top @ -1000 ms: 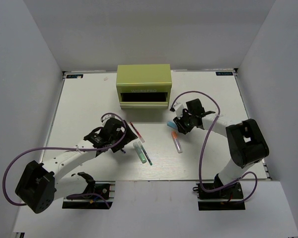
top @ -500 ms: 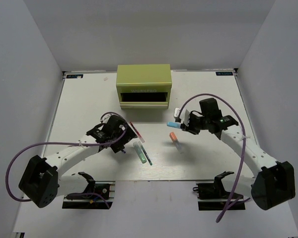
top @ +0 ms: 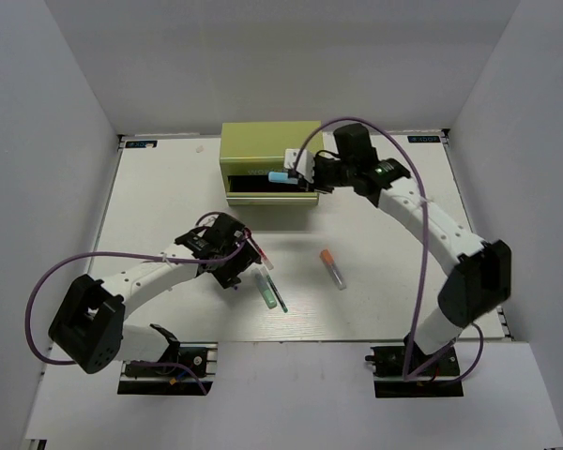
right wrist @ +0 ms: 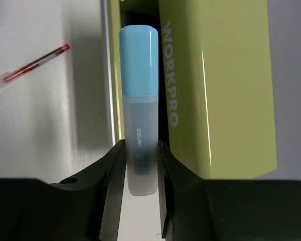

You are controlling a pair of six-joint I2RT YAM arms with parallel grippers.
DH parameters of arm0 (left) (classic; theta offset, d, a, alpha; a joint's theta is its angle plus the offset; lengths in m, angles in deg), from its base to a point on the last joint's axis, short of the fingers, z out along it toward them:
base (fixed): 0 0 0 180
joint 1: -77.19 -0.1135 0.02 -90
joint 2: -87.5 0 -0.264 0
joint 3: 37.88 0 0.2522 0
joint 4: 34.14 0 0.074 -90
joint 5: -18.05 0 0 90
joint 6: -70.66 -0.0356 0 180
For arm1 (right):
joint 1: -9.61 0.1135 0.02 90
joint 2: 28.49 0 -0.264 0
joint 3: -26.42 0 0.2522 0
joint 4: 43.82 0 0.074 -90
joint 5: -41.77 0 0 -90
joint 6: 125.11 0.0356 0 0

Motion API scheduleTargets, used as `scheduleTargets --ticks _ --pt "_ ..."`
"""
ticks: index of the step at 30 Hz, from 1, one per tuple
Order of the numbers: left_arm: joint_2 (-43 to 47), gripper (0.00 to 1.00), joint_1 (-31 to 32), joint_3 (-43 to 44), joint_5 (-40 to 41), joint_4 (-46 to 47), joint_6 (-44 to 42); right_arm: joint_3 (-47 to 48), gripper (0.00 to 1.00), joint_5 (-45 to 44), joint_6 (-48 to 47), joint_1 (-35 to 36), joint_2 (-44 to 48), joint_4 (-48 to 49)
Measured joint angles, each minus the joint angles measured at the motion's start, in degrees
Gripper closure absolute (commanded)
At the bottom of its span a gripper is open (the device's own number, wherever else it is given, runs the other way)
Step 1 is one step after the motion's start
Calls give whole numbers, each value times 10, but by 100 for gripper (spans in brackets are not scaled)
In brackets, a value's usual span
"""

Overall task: Sort the stationery into containers
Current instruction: Place the pen in the drawer, then pick up the pen from the center of the board.

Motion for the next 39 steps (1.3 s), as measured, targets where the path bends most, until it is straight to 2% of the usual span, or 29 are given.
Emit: scheduleTargets --ticks 3,4,8,16,20,23,27,32,39 --pt "-5 22 4 1 -2 -3 8 49 73 -18 -4 9 -68 5" --pt "-10 22 6 1 -3 -3 9 62 63 -25 -5 10 -87 4" --pt "-45 25 19 5 -12 -5 13 116 38 -43 -3 14 -151 -8" --pt "-93 33 45 31 -17 -14 16 125 38 -47 32 14 -150 -7" --pt "-116 35 55 51 -16 -26 12 59 38 -45 63 14 -81 19" --pt "-138 41 62 66 -13 -41 7 -8 38 -44 81 12 -17 35" --pt "-161 44 69 72 -11 -53 1 -79 38 -44 103 10 42 47" --pt "-173 45 71 83 -12 -64 -5 -130 38 -46 122 0 68 52" --pt "-210 45 75 123 -13 -93 -16 -151 38 -47 142 -15 80 56"
